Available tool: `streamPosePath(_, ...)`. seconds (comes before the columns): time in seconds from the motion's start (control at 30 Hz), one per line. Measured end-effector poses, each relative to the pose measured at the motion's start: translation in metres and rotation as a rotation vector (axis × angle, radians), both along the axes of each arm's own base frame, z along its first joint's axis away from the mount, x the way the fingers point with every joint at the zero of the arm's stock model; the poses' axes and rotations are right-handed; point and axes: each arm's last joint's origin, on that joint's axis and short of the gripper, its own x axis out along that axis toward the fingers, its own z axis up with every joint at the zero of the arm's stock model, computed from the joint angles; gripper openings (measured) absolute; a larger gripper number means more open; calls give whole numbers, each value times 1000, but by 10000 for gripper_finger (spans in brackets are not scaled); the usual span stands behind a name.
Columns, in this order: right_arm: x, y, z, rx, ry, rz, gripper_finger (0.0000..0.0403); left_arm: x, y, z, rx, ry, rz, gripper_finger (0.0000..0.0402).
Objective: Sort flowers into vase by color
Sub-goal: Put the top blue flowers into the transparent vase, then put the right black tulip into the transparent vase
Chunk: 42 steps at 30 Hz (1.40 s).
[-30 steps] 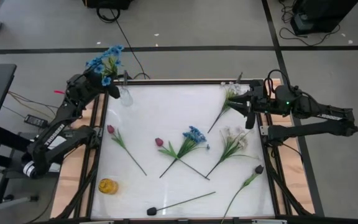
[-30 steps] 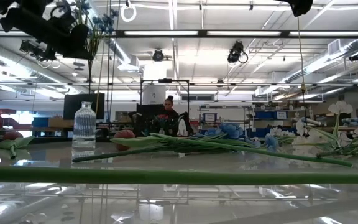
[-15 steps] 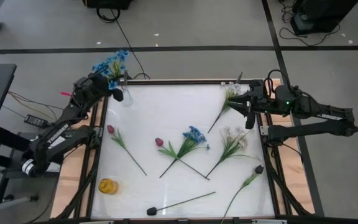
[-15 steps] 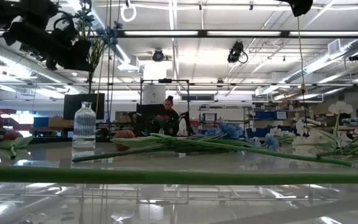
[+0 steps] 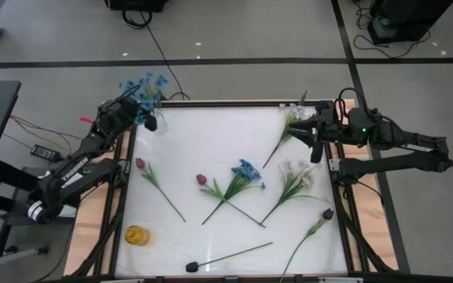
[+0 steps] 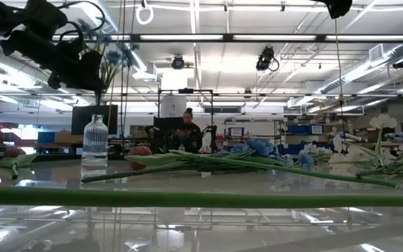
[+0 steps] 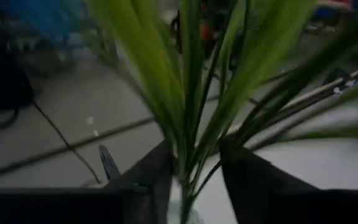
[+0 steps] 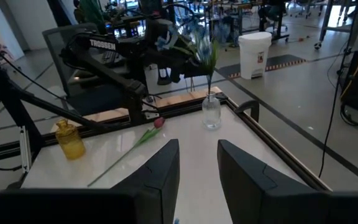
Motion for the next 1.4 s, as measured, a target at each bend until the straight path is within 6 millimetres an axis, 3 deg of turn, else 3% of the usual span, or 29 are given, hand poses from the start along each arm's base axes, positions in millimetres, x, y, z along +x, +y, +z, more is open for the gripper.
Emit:
streamPosePath(0.23, 0, 0, 0, 0, 0, 0, 119, -4, -8, 10, -187, 24, 0, 243)
streamPosePath(0.47, 0, 0, 0, 0, 0, 0, 119, -10, -19, 25, -370, 3, 57, 281)
streamPosePath(0.77, 0, 0, 0, 0, 0, 0, 119, -25, -46, 42, -599, 157, 48, 284)
streamPosePath(0.97, 0, 0, 0, 0, 0, 0, 119, -27, -60, 43, -753, 155, -64, 284)
streamPosePath(1.23, 0, 0, 0, 0, 0, 0, 119, -18, -67, 46, -827, 74, -178, 273)
streamPosePath(1.4, 0, 0, 0, 0, 0, 0, 119, -17, -76, 81, -789, -19, -253, 245)
